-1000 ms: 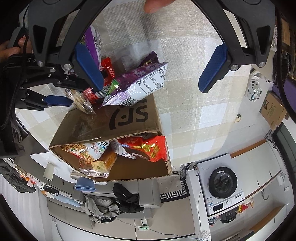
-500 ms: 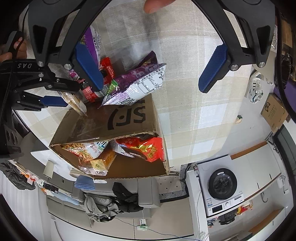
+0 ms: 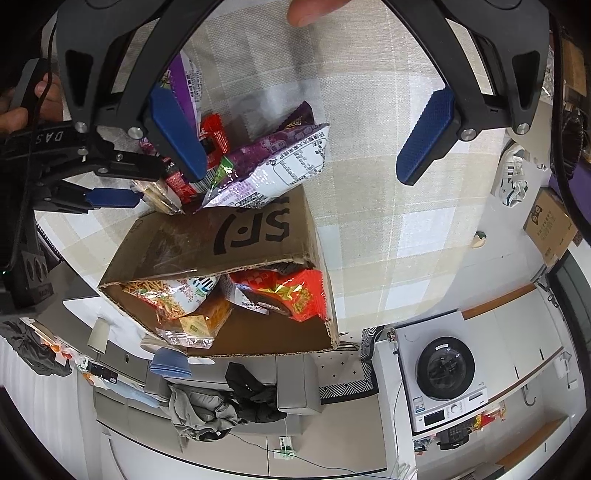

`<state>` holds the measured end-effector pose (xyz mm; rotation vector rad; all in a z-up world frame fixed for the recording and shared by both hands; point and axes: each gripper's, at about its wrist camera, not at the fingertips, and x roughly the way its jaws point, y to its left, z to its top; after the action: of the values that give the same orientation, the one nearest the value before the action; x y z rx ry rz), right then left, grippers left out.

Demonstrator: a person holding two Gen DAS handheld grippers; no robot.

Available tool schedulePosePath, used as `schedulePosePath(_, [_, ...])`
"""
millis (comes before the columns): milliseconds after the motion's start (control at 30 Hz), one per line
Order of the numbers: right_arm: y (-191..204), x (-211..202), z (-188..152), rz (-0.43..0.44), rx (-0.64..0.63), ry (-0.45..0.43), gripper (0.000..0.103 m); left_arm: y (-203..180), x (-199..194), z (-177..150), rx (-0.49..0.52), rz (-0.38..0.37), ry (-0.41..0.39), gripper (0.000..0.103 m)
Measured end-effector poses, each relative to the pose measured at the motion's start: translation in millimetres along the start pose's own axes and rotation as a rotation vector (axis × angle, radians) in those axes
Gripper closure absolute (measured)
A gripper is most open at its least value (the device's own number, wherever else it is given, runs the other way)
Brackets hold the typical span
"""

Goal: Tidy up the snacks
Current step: 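Grasp a clear wrapped bread stick with the right gripper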

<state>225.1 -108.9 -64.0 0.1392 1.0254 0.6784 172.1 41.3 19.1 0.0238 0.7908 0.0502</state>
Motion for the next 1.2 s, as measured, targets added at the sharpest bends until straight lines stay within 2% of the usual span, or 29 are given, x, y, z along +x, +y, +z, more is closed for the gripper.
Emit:
schedulePosePath(67, [2,2,-2,-0.025,-0.019,-0.006,0.022,0,0,0,0.000,0.002,0.001,0.001])
schedulePosePath(200, [13,4,-7,-0.088,-0.094,-0.001,0.022,-2,-1,-1,0.008,0.001,-0.002,0.001])
schedulePosePath(233, [15,4,-8,-0.102,-0.106,-0.002,0.026,-3,-1,-1,0.010,0.002,-0.002,0.001])
schedulePosePath(300, [18,2,-8,-0.076,-0.111,-0.004,0.038,-4,-1,-2,0.013,0.006,-0.002,0.001])
schedulePosePath(533, [20,-14,-6,-0.097,-0.135,-0.011,0.051,-1,1,-1,0.005,0.007,0.003,0.001])
schedulePosePath(633, [18,-25,-6,-0.086,-0.148,-0.024,0.061,-1,4,-2,0.003,0.005,0.009,0.001])
schedulePosePath(833, [1,-48,1,-0.092,-0.117,-0.058,0.063,-3,4,-3,0.010,0.003,0.013,0.001])
schedulePosePath(1000, [-6,-44,8,-0.086,-0.085,-0.054,0.064,-3,3,-4,0.010,0.002,0.015,0.001])
schedulePosePath(1067, [-7,-39,7,-0.098,-0.091,-0.042,0.070,-4,4,-5,0.011,0.003,0.017,0.001])
schedulePosePath(1133, [-9,-32,5,-0.116,-0.097,-0.032,0.082,-4,4,-5,0.009,0.002,0.016,0.001])
schedulePosePath(1200, [-6,-32,2,-0.124,-0.103,-0.040,0.086,-5,4,-5,0.008,0.002,0.017,0.001])
